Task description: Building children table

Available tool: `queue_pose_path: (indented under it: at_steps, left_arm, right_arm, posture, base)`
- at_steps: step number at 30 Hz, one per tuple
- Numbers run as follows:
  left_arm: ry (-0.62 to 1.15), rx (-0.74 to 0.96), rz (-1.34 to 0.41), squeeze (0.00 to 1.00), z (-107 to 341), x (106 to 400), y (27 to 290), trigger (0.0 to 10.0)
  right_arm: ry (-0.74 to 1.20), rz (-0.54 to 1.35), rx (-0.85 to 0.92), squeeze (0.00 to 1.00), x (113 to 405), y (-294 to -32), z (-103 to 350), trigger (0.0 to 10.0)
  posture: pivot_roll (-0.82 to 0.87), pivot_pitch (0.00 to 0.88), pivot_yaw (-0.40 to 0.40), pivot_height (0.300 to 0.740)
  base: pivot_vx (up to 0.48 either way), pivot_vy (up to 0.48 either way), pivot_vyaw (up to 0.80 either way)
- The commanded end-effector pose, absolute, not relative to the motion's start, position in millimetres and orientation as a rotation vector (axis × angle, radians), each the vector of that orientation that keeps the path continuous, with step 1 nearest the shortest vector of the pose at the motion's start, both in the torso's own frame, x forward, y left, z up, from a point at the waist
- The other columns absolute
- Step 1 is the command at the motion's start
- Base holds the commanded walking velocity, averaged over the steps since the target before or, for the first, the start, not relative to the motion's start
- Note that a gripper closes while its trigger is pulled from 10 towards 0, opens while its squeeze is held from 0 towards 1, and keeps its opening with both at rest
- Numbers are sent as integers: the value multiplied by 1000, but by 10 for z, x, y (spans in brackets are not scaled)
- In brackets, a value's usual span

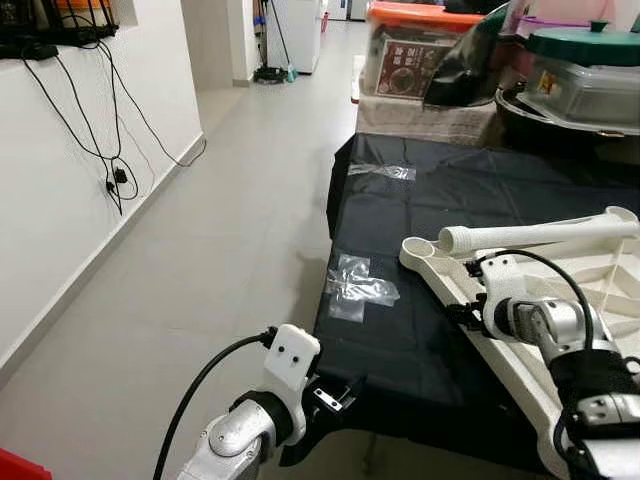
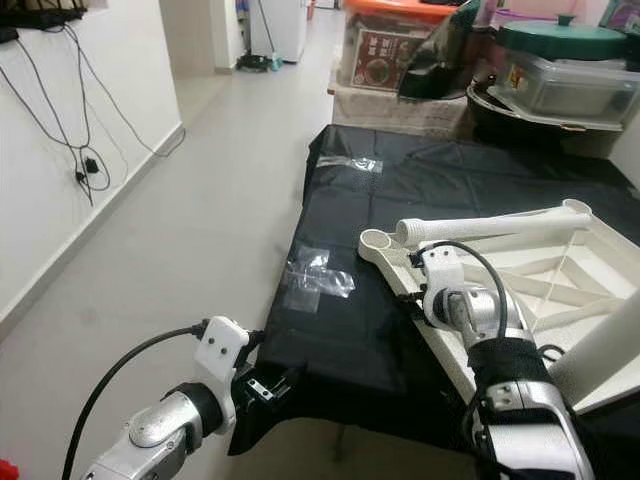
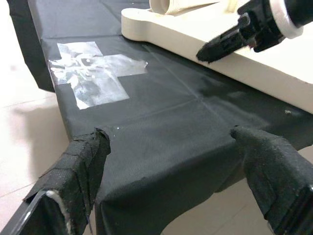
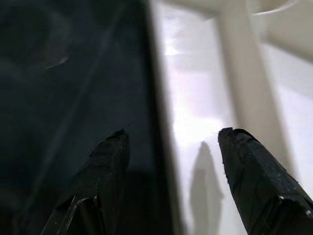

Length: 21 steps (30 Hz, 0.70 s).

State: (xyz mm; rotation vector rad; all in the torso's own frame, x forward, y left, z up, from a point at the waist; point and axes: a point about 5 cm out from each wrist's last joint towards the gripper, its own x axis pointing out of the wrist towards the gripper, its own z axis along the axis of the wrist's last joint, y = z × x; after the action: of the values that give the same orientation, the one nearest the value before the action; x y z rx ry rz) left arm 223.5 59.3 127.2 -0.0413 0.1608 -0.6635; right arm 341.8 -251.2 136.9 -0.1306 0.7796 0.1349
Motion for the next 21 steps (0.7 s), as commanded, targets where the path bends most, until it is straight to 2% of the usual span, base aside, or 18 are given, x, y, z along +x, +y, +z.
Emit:
queue_pose_path:
  at_steps: [1, 4, 7, 8, 9, 10, 21]
  left_arm:
    - [172, -48, -664, 0, 1283, 2228, 588, 10000]
    - [172, -49, -664, 0, 1294, 2218, 586, 10000]
    - [170, -55, -658, 0, 1338, 2188, 587, 10000]
    - [167, -57, -654, 0, 1351, 2184, 588, 10000]
    - [167, -57, -654, 0, 1351, 2184, 588, 10000]
    - [165, -59, -652, 0, 1359, 2182, 590, 10000]
    - [168, -74, -631, 0, 1382, 2182, 597, 10000]
  right_arm:
    - [806, 178, -177, 0, 3415, -2497, 1350, 10000]
    - [823, 209, -201, 0, 3413, -2469, 1326, 10000]
    - [869, 327, -262, 0, 3409, -2394, 1286, 10000]
    - [881, 362, -277, 0, 3404, -2378, 1279, 3020]
    - [881, 362, -277, 0, 3404, -2378, 1279, 3020]
    - [887, 382, -286, 0, 3401, -2370, 1276, 0]
    - [824, 706, -398, 0, 3397, -2219, 1443, 0]
  posture:
    - [83, 0, -114, 740]
    - [82, 3, -120, 740]
    - [80, 31, -125, 740]
    - [79, 36, -127, 740]
    - [79, 36, -127, 740]
    - [79, 36, -127, 740]
    - [76, 60, -136, 740]
  base:
    - [0, 0, 0]
    - [0, 0, 0]
    - [0, 0, 0]
    - [0, 0, 0]
    - [0, 0, 0]
    - [0, 0, 0]
    - [0, 0, 0]
